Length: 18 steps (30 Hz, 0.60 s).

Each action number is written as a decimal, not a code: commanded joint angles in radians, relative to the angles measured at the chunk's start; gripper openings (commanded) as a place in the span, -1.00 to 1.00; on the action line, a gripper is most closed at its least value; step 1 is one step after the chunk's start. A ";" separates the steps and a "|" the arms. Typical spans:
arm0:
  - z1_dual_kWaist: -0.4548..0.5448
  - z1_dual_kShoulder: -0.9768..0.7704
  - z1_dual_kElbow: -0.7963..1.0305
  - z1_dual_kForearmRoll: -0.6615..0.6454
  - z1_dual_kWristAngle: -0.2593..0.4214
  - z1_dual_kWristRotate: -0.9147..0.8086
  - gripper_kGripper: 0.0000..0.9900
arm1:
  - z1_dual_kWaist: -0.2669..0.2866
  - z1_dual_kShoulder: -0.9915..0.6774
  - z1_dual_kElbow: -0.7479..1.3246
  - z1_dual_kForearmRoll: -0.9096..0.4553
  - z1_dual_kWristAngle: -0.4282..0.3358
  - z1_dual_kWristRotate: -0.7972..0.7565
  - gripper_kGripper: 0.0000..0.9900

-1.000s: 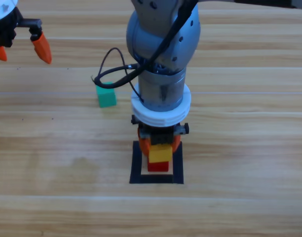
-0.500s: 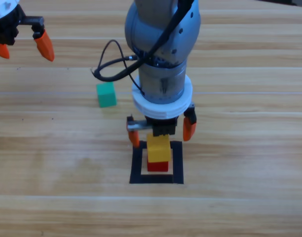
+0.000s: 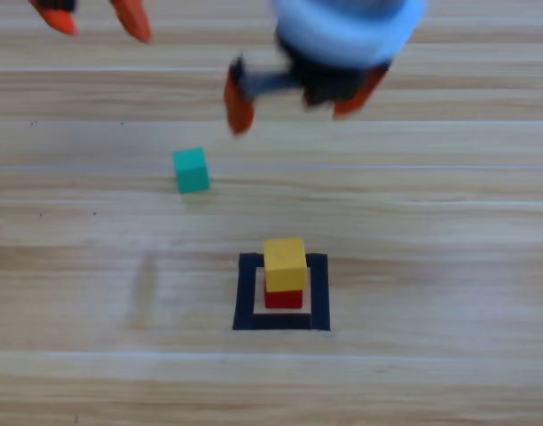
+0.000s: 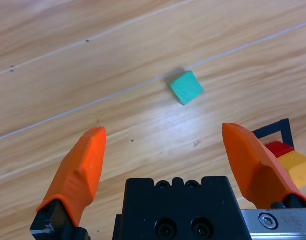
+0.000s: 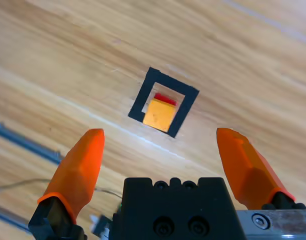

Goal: Stack the blocks in the rectangular block: red at the bottom, yellow in the middle, green on top

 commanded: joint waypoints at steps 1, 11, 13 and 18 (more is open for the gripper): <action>-0.090 0.217 -0.061 0.028 -0.006 -0.071 0.92 | -0.005 -0.263 0.192 -0.056 -0.035 -0.157 1.00; -0.244 0.417 -0.228 0.071 0.003 -0.465 0.92 | -0.286 -0.779 1.252 -0.942 0.396 -0.562 1.00; -0.262 0.440 -0.247 0.074 0.014 -0.543 0.92 | -0.287 -0.762 1.296 -0.968 0.382 -0.582 1.00; -0.291 0.470 -0.271 0.082 0.086 -0.658 0.92 | -0.309 -0.723 1.304 -0.958 0.376 -0.729 1.00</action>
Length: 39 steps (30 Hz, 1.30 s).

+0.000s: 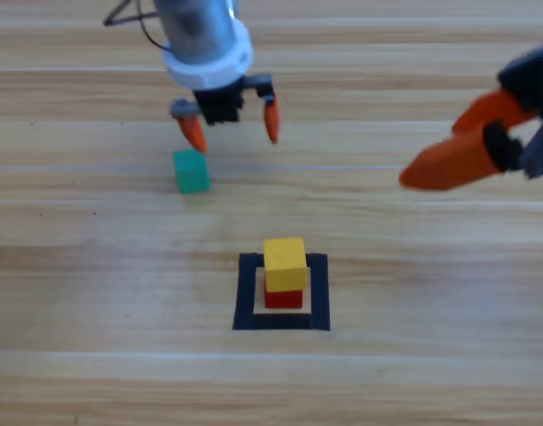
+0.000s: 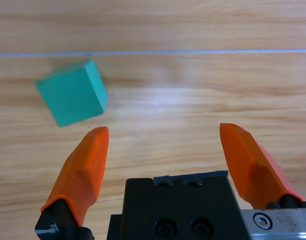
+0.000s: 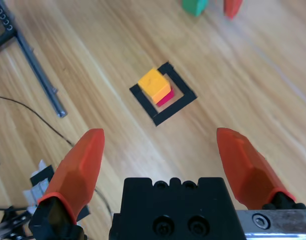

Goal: Stack the blocks in the rectangular block: red at the bottom, yellow in the middle, green on top

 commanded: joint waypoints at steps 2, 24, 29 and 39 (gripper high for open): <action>-0.066 0.078 -0.014 0.014 0.107 -0.104 0.92 | -0.058 0.008 0.027 -0.013 -0.009 -0.137 1.00; -0.036 0.052 -0.032 0.056 0.205 -0.124 0.97 | -0.058 0.042 0.067 0.010 0.072 -0.228 1.00; -0.006 0.051 -0.038 0.054 0.213 -0.138 0.98 | -0.058 0.043 0.072 0.010 0.074 -0.235 1.00; 0.080 0.081 -0.037 0.080 0.184 -0.142 1.00 | -0.058 0.043 0.078 0.010 0.086 -0.241 1.00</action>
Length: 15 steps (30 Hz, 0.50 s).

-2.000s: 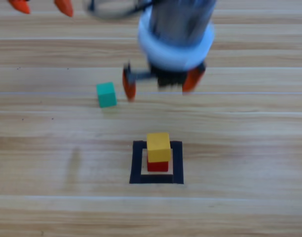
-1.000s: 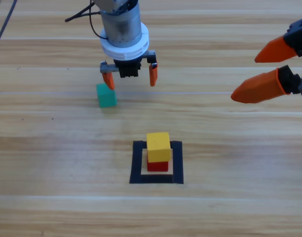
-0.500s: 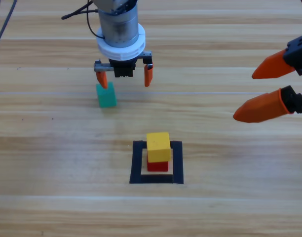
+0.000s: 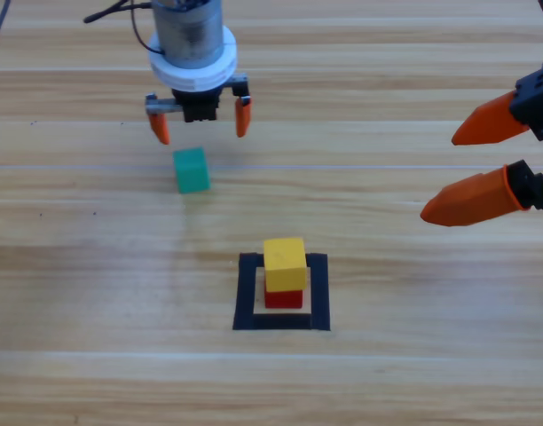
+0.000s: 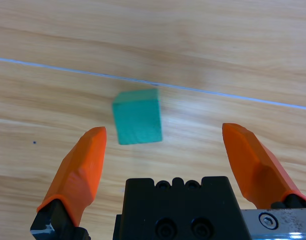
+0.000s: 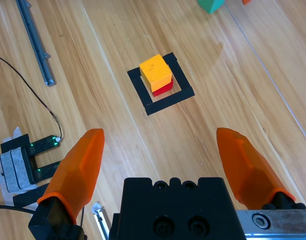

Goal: Stack the blocks in the rectangular block: red at the bottom, yellow in the middle, green on top

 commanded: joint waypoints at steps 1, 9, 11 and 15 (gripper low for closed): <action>0.077 0.055 0.005 0.030 -0.020 -0.018 1.00 | -0.024 0.047 0.033 0.009 0.024 -0.005 1.00; 0.068 0.093 0.002 0.030 -0.058 -0.013 1.00 | -0.017 0.042 0.030 -0.001 0.069 -0.005 1.00; 0.053 0.108 -0.010 0.030 -0.069 -0.015 1.00 | -0.017 0.030 0.033 -0.002 0.078 -0.006 1.00; 0.039 0.124 -0.015 0.030 -0.083 -0.016 1.00 | -0.017 0.025 0.034 -0.004 0.086 -0.008 1.00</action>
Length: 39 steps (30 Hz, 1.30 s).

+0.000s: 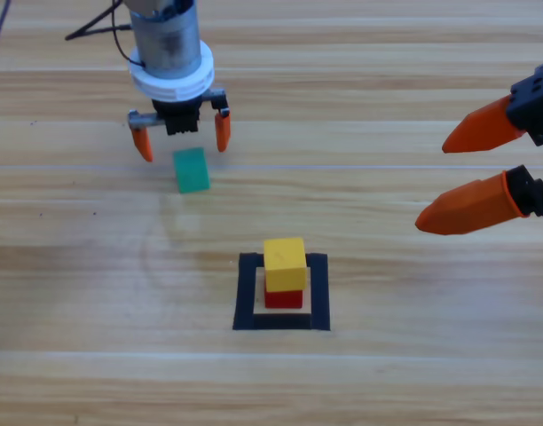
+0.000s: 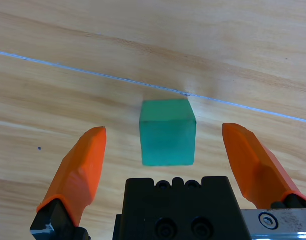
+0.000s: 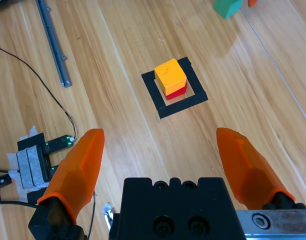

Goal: Stack the blocks in the rectangular block: red at the bottom, yellow in the middle, green on top

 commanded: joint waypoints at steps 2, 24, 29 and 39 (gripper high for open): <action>-0.031 0.081 -0.011 0.004 -0.021 -0.014 1.00 | -0.017 0.024 0.036 -0.004 0.028 -0.006 1.00; -0.030 0.138 -0.028 0.003 -0.038 0.029 0.39 | -0.017 0.024 0.036 -0.004 0.045 -0.006 1.00; -0.025 0.129 -0.035 0.004 -0.044 0.059 -0.50 | -0.017 0.024 0.036 -0.004 0.044 -0.006 1.00; -0.033 -0.126 0.000 0.050 -0.105 0.182 -1.00 | -0.017 0.018 0.037 -0.004 0.044 -0.004 1.00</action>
